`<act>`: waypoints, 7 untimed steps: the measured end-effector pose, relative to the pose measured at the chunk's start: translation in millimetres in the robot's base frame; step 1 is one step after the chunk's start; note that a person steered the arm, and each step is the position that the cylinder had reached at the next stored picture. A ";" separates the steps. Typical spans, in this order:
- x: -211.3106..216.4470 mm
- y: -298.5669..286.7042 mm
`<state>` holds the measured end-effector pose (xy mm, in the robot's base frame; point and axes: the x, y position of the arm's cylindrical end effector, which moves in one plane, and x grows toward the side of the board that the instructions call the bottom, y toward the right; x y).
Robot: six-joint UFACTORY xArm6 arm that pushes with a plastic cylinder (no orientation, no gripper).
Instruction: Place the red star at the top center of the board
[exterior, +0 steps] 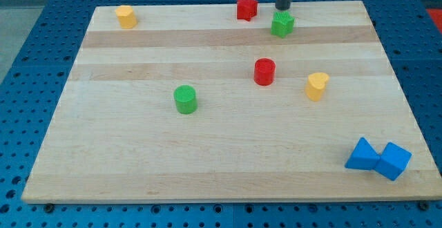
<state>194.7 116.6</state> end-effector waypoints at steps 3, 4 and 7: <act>-1.5 -52.1; -1.2 -59.0; 4.9 -72.2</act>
<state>199.5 44.4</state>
